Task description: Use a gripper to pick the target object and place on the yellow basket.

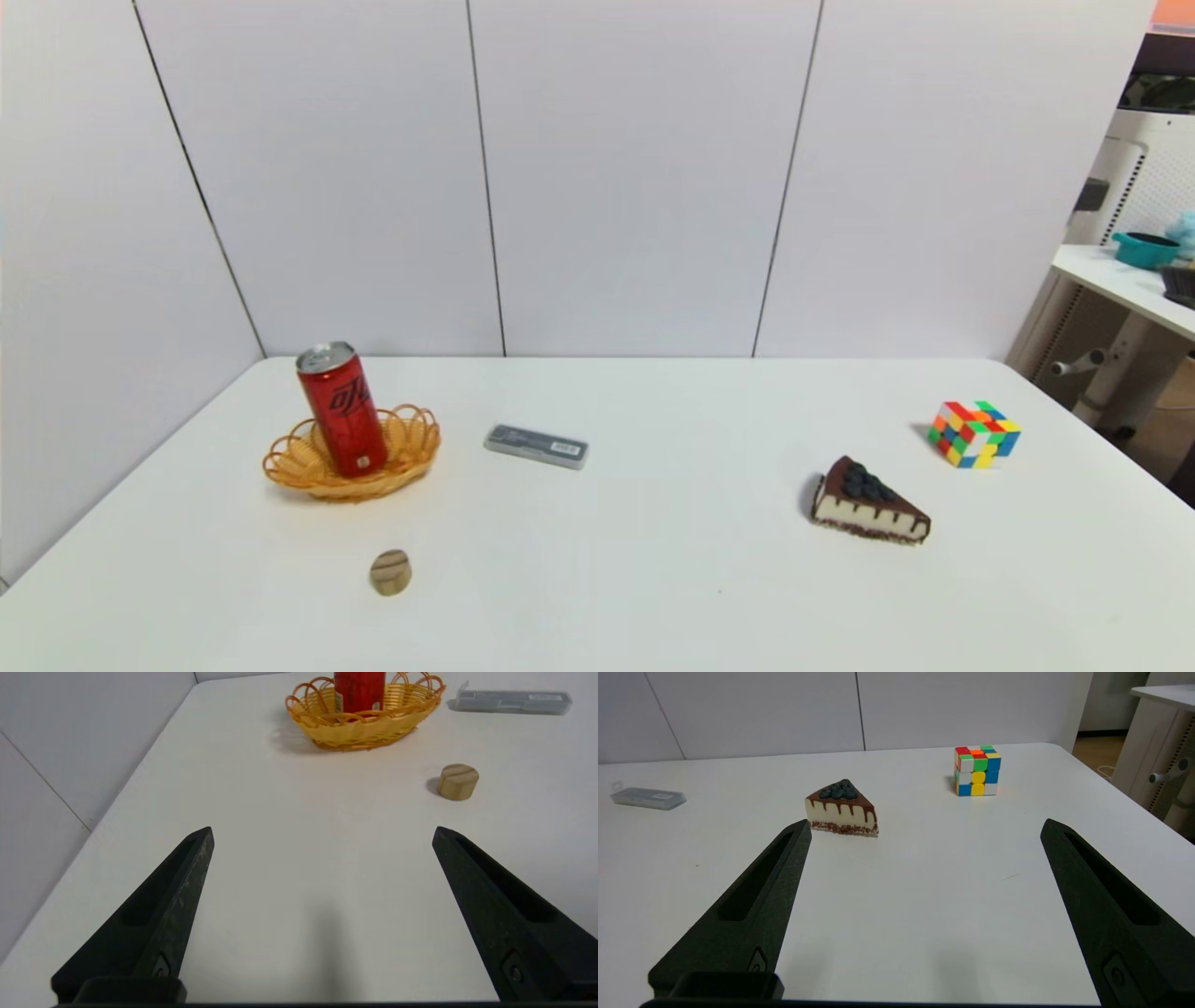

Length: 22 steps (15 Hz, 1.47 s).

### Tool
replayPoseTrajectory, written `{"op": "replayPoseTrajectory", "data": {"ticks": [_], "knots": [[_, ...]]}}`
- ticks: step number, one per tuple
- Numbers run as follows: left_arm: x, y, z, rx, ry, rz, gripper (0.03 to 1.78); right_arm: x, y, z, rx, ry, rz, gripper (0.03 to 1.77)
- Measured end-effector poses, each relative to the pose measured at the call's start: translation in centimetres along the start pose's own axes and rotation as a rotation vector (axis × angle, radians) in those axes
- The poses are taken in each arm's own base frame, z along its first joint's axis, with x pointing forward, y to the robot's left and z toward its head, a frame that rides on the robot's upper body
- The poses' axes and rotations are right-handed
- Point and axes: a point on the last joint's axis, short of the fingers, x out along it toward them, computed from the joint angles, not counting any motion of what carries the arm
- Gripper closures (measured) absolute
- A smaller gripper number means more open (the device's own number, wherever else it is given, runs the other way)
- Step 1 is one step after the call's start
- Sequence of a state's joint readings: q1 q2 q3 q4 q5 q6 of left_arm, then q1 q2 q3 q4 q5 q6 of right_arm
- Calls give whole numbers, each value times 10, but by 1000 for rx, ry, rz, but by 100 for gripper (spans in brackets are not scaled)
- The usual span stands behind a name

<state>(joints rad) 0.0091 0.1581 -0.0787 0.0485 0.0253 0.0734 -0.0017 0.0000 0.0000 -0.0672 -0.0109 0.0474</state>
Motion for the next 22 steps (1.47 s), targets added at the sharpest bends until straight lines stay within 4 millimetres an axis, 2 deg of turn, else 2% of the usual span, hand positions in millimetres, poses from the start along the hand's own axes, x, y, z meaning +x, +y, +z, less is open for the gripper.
{"op": "replayPoseTrajectory", "data": {"ticks": [2,4,10,22], "knots": [[-3,-1,-14,-19,-28,-21,12,0,0,0,0,0,0,10],[-5,-1,-19,-42,-69,-24,12,0,0,0,0,0,0,10],[-7,-1,-21,-110,-101,-22,12,0,0,0,0,0,0,10],[-7,-1,-21,-113,-103,-19,12,0,0,0,0,-1,0,10]]}}
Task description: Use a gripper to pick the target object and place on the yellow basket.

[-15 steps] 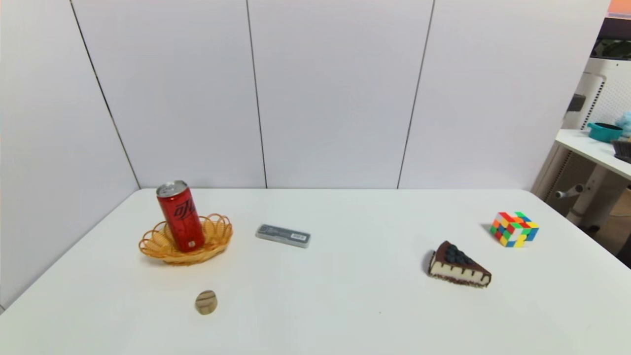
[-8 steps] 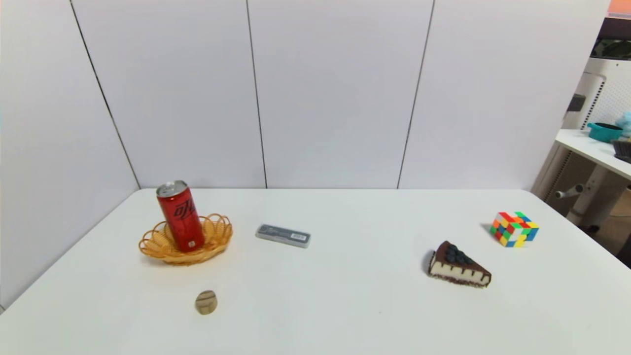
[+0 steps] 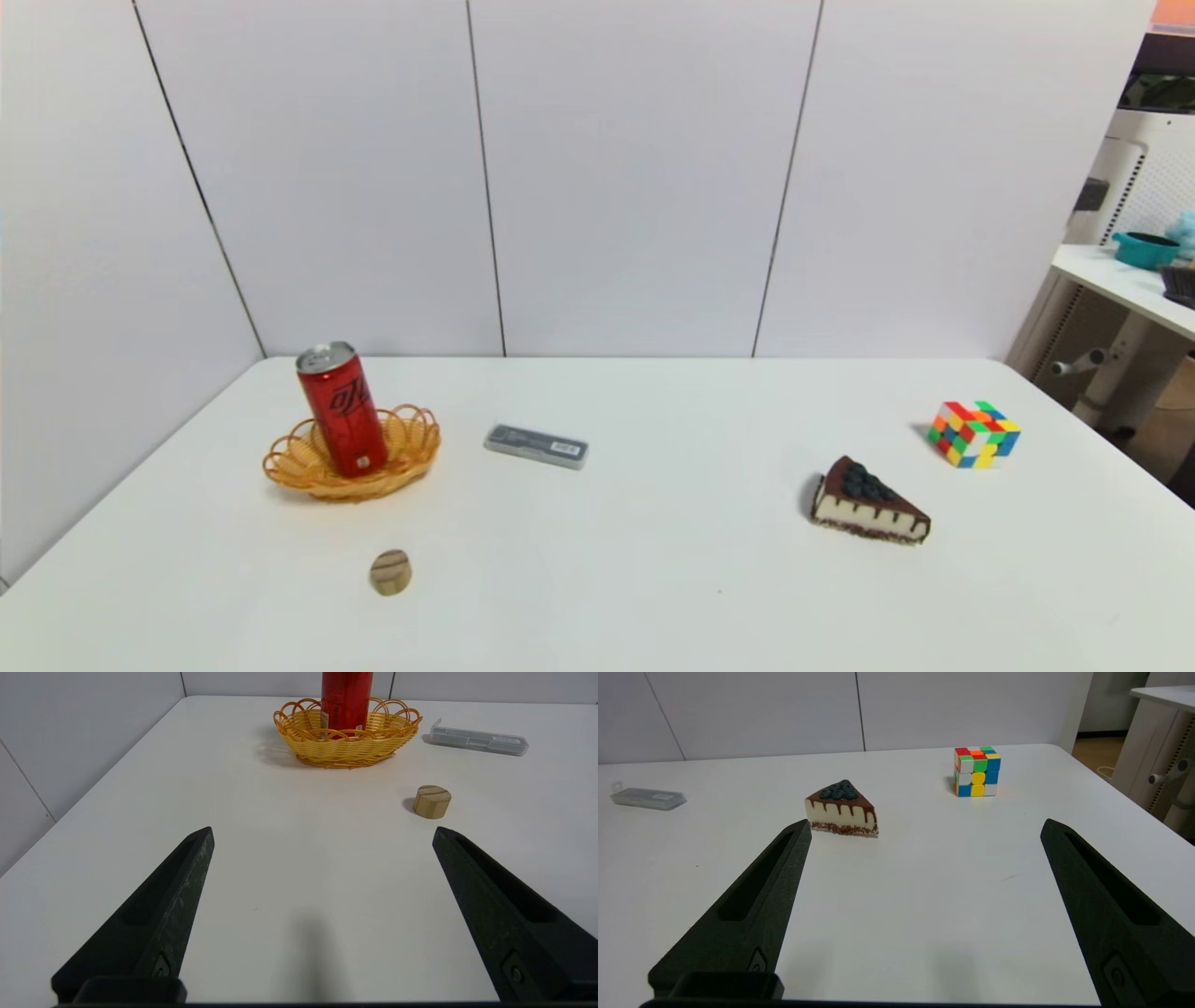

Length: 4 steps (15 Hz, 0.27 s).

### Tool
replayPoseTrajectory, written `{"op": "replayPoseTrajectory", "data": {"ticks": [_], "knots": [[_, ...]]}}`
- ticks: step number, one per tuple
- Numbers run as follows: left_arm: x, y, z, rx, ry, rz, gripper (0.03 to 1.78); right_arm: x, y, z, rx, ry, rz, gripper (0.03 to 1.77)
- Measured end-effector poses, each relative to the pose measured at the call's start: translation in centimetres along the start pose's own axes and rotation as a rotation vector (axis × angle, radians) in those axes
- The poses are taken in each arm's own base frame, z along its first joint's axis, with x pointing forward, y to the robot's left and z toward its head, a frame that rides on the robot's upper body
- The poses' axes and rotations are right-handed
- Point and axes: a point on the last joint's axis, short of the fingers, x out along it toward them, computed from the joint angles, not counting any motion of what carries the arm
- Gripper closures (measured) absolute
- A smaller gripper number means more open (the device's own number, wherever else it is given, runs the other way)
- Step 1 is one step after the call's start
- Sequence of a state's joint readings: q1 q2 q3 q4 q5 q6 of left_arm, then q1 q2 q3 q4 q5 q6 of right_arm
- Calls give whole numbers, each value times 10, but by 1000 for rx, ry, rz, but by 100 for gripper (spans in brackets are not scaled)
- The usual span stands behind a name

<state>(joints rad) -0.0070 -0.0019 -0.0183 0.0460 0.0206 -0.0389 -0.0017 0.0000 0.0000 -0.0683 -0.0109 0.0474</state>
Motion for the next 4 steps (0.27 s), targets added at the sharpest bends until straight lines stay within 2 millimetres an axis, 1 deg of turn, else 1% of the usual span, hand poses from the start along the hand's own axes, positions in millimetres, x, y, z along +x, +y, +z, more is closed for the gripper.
{"op": "replayPoseTrajectory", "data": {"ticks": [4], "knots": [[0,0,0,0,0,0,12,0,0,0,3,0,-1,10]]}}
